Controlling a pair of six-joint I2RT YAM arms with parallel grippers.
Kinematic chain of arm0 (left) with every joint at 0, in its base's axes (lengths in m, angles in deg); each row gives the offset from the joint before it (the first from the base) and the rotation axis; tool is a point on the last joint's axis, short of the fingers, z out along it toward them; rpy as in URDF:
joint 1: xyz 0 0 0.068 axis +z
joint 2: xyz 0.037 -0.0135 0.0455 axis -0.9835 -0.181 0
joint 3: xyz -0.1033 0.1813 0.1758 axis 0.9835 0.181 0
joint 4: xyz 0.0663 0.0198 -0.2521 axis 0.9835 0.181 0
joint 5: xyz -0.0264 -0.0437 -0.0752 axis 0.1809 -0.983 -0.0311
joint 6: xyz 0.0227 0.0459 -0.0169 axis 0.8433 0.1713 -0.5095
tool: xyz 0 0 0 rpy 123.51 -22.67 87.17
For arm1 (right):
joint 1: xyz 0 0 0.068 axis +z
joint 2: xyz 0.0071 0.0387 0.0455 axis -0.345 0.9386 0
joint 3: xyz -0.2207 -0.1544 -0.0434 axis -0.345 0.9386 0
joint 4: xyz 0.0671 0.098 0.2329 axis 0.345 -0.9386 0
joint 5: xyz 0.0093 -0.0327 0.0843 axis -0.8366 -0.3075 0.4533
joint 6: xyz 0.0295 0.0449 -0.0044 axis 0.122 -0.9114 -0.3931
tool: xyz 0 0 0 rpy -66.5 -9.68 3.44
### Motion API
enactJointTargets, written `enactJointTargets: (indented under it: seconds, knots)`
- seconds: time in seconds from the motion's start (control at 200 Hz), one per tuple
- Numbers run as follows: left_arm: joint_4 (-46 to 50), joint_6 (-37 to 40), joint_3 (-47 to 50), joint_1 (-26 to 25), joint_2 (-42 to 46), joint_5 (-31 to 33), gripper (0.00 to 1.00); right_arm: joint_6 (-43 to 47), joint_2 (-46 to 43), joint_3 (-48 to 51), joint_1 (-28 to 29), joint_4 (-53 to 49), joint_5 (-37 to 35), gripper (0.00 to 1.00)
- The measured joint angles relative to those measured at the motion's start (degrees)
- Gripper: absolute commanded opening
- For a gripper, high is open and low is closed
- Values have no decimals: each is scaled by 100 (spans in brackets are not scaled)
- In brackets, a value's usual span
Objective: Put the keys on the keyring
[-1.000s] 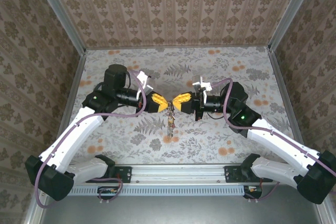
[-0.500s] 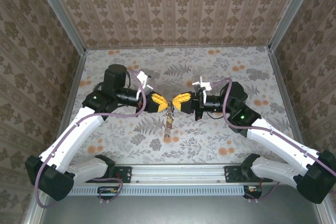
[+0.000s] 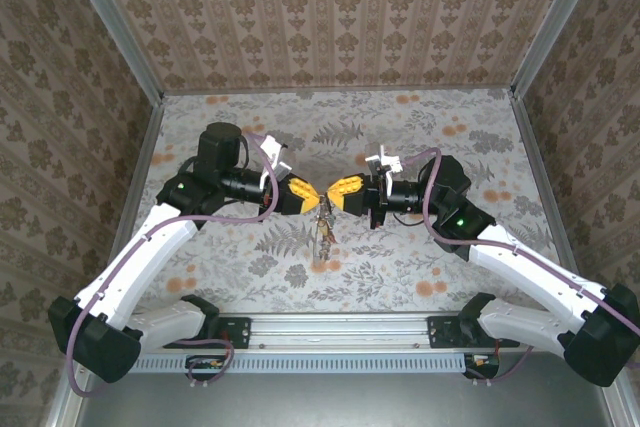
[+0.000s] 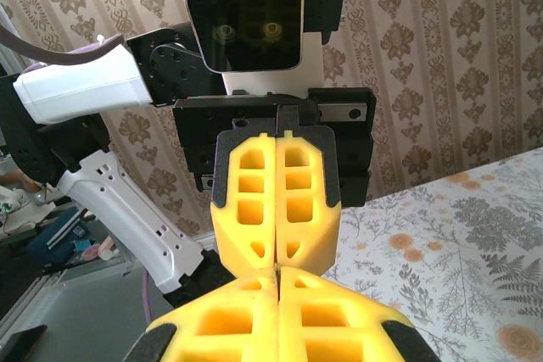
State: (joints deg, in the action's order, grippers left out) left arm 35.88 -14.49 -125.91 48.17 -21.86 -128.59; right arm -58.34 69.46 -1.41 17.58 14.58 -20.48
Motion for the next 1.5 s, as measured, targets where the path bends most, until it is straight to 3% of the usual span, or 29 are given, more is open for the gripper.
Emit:
enactJointTargets:
  seconds: [1.5]
  knots:
    - [-501,-297,109,111,37,-258,0,0,-59,166,15,33,-111,0]
